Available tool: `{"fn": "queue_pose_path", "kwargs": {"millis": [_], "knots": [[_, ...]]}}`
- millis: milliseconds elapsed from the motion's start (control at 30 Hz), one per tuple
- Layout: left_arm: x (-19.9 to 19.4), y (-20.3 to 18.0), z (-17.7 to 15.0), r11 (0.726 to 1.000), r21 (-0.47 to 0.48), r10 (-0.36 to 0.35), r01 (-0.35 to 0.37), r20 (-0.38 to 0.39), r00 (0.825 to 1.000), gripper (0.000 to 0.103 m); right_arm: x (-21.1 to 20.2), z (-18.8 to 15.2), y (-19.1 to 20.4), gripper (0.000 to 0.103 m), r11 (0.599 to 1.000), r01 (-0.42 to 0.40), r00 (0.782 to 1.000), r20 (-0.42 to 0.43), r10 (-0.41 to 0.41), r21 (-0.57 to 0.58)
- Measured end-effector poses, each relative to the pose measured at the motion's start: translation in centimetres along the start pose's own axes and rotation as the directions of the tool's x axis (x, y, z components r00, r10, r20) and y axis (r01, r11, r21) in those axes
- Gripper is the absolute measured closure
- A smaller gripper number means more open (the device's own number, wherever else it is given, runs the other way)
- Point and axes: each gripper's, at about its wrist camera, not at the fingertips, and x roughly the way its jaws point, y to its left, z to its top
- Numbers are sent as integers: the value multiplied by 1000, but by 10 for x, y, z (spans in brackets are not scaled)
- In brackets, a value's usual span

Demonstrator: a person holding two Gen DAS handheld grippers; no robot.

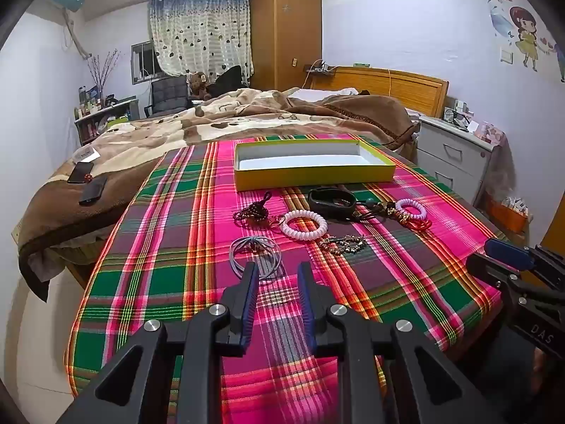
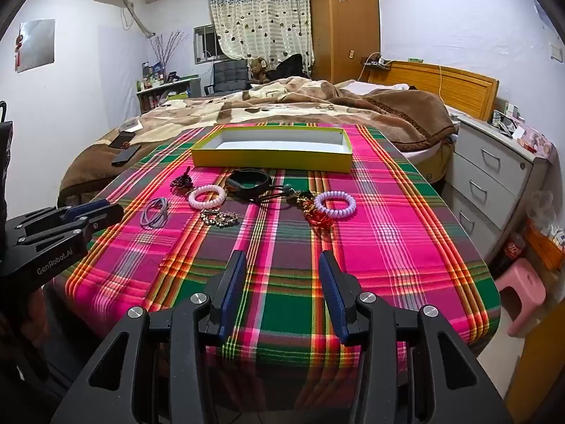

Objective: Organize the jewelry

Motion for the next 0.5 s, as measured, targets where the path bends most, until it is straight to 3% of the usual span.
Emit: {"fn": "queue_pose_path", "kwargs": {"millis": [500], "knots": [[1, -2, 0, 1000, -7, -16, 16, -2, 1000, 81, 0, -1, 0, 59, 1000, -1, 1000, -10, 1, 1]]}}
